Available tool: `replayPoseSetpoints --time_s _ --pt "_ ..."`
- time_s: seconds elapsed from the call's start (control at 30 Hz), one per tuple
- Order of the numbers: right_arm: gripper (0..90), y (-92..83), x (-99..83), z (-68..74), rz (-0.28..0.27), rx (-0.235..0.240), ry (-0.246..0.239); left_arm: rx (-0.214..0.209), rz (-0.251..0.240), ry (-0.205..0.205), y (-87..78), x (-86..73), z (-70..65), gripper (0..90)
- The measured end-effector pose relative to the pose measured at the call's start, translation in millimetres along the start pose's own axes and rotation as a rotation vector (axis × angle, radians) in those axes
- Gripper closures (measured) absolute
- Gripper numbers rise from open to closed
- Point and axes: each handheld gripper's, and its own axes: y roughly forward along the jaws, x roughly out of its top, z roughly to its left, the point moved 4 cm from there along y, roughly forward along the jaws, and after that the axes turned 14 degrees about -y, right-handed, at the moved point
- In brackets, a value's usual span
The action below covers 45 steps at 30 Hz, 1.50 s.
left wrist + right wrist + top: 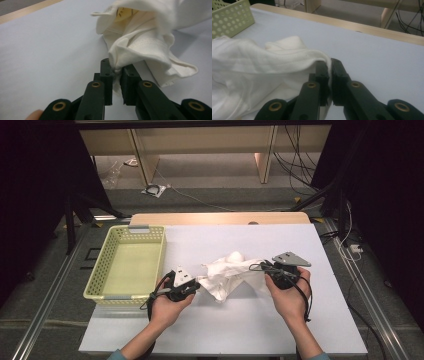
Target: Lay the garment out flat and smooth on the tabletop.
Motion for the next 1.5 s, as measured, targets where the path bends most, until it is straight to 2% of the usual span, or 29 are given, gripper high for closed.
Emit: replayPoseSetpoints --time_s 0.17,0.2,0.23,0.43,0.5,0.63,0.8,0.87,0.97,1.0,1.03,1.07,1.17,1.27,1.3,1.33,1.37,1.4,1.43,1.47,1.5 --pt "86.2 -8.1 -7.2 -23.0 0.013 -0.054 0.057 0.013 -0.001 -0.007 2.8 4.0 3.4 81.0" --pt "86.2 -8.1 -7.2 -23.0 0.013 -0.054 0.057 0.019 0.000 -0.006 4.0 4.8 4.6 81.0" --pt "86.2 -11.1 -12.1 -34.3 0.025 -0.081 0.078 0.024 0.005 -0.009 6.5 6.0 7.4 80.9" --pt "86.2 -14.6 -35.1 -65.1 0.097 -0.135 0.174 0.034 0.011 -0.026 16.8 13.3 10.4 80.7" --pt "86.2 -14.9 -44.2 -72.7 0.129 -0.143 0.207 0.037 0.017 -0.031 20.7 17.2 11.1 80.5" --pt "86.1 -7.9 -62.2 -80.6 0.187 -0.158 0.238 0.032 0.030 -0.042 27.2 22.7 10.9 80.5" --pt "84.3 11.4 -82.4 -79.8 0.285 -0.138 0.234 0.048 0.032 -0.030 37.5 29.2 8.7 79.1" --pt "78.4 14.4 -85.4 -79.6 0.293 -0.145 0.202 0.051 0.033 -0.021 37.7 29.6 7.6 73.6" --pt "70.2 9.7 -81.8 -82.2 0.295 -0.171 0.154 0.042 0.050 -0.009 34.5 26.8 6.4 59.9" --pt "70.2 9.7 -81.8 -82.2 0.295 -0.171 0.154 0.042 0.050 -0.009 34.5 26.8 6.4 56.9" --pt "69.9 2.3 -76.4 -84.6 0.284 -0.206 0.113 0.046 0.058 0.003 28.4 23.7 6.3 54.2" --pt "70.3 -1.3 -73.8 -84.6 0.277 -0.208 0.103 0.046 0.059 0.013 24.3 21.9 6.9 52.3" --pt "71.5 -10.4 -68.8 -80.5 0.265 -0.193 0.075 0.062 0.063 0.034 11.6 16.9 9.8 49.1" --pt "72.3 -14.4 -69.6 -71.6 0.270 -0.135 0.064 0.059 0.068 0.038 1.7 13.6 10.9 49.4" --pt "72.3 -14.4 -69.6 -71.6 0.270 -0.135 0.064 0.060 0.071 0.038 -3.1 12.0 11.1 49.4" --pt "72.3 -14.7 -71.6 -68.5 0.281 -0.115 0.053 0.055 0.077 0.040 -7.3 10.0 10.8 50.6" --pt "72.2 -12.9 -77.0 -61.6 0.298 -0.063 0.045 0.023 0.104 0.034 -13.2 4.9 7.0 53.7" --pt "72.2 -12.9 -77.0 -61.6 0.298 -0.063 0.045 0.023 0.104 0.034 -13.2 4.9 7.0 55.3" --pt "71.4 -7.9 -83.6 -55.8 0.317 -0.018 0.038 -0.007 0.122 0.026 -14.1 1.7 2.9 56.3" --pt "70.4 -4.4 -86.4 -53.6 0.323 0.002 0.033 -0.048 0.153 0.023 -14.5 -1.5 -1.9 56.6" --pt "69.4 -0.7 -88.5 -51.2 0.330 0.025 0.031 -0.114 0.176 0.009 -11.3 -6.2 -14.9 56.6"
